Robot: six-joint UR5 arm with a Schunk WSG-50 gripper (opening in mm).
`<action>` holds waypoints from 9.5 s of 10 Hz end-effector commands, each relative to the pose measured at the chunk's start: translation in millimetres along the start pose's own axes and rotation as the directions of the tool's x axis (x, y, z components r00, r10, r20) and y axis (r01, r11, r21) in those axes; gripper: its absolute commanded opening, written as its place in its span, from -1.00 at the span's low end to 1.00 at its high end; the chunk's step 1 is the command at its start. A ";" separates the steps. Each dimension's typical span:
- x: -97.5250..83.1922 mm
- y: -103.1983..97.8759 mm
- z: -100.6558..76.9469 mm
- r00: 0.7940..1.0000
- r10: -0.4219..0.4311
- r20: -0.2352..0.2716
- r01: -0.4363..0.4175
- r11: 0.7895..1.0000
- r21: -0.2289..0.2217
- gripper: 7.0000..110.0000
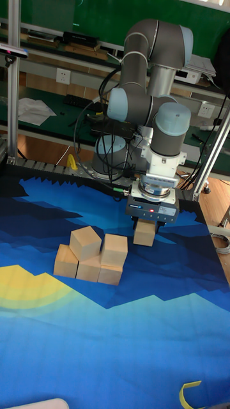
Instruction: Stack the blocks into a pyramid shape
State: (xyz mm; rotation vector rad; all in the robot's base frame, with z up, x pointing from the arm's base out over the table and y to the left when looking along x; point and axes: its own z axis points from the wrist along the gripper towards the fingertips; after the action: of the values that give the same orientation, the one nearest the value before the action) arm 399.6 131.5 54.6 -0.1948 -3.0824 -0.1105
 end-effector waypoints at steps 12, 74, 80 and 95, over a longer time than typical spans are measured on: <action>-23.3 0.9 -1.7 0.992 -0.074 0.098 0.076 0.997 -0.014 0.15; -111.0 -100.8 -83.9 0.993 -0.073 0.095 0.056 0.983 0.173 -1.00; -43.3 -172.4 -64.4 0.987 -0.146 -0.064 0.157 0.956 0.248 -1.00; -105.0 -143.2 -61.9 0.989 -0.149 0.007 0.145 0.967 0.209 -1.00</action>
State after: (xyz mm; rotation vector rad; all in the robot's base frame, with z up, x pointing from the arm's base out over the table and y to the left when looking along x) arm 486.5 -37.6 97.3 0.0609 -3.0956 0.2534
